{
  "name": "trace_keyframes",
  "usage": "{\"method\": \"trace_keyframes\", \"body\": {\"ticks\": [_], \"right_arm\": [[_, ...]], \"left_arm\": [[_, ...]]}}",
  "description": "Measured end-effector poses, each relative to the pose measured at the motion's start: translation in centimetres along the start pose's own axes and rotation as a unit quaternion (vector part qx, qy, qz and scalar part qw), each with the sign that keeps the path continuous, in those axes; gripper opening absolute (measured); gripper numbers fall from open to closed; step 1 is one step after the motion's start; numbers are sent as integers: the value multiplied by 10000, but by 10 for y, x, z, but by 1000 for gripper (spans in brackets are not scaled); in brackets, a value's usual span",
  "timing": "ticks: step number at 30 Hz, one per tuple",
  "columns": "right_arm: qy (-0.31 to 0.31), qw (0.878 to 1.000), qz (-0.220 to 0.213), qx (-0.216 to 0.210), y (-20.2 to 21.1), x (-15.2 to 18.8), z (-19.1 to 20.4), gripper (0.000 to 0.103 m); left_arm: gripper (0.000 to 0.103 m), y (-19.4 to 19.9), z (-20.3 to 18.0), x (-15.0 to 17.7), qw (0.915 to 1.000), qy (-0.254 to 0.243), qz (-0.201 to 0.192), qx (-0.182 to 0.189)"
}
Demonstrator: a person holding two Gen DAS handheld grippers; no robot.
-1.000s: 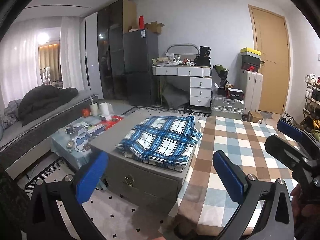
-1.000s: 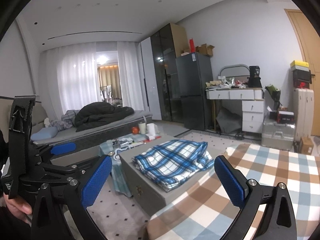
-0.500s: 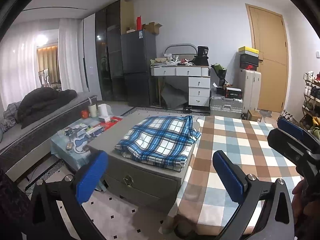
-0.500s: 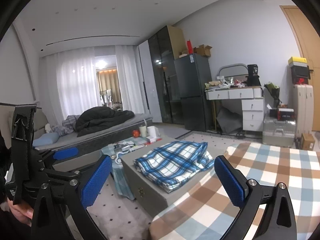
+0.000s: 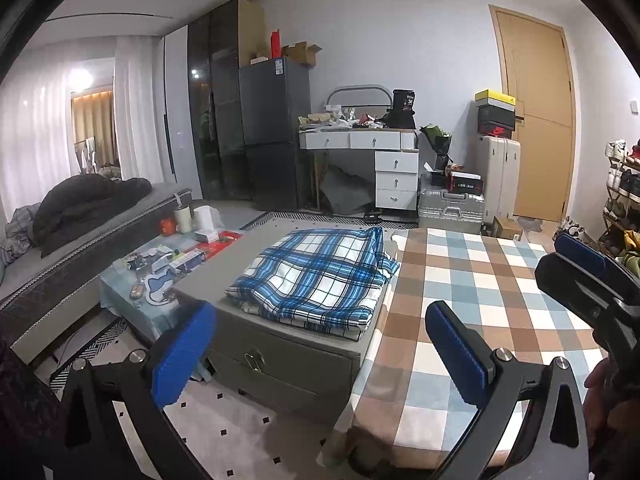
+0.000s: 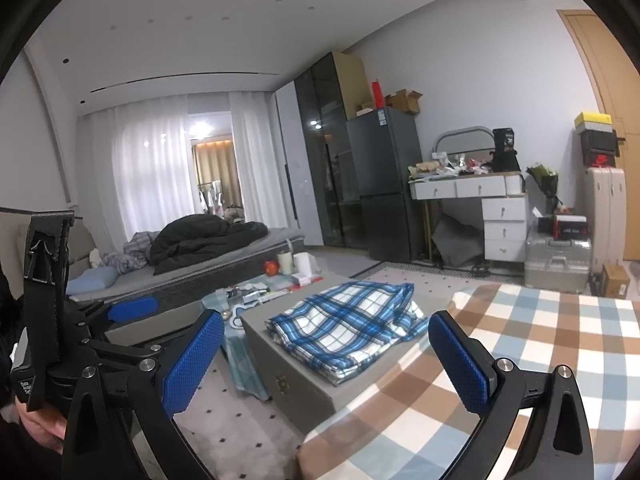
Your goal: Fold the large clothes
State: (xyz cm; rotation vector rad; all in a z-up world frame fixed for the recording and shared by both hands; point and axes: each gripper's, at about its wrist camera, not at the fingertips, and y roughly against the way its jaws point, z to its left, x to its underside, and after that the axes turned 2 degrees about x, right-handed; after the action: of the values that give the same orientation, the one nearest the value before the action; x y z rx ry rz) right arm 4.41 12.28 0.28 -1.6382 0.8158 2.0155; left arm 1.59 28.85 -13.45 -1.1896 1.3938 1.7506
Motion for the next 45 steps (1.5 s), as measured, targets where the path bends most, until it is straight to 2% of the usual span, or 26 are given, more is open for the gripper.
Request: {"method": "trace_keyframes", "body": {"ticks": [36, 45], "right_arm": [[-85, 10000, -25, -36, -2, 2, 0, 103], [-119, 9999, -10, 3, 2, 4, -9, 103]], "left_arm": [[102, -1, 2, -6, 10000, -62, 52, 47], [102, 0, -5, -5, 9996, -257, -22, 117]]}}
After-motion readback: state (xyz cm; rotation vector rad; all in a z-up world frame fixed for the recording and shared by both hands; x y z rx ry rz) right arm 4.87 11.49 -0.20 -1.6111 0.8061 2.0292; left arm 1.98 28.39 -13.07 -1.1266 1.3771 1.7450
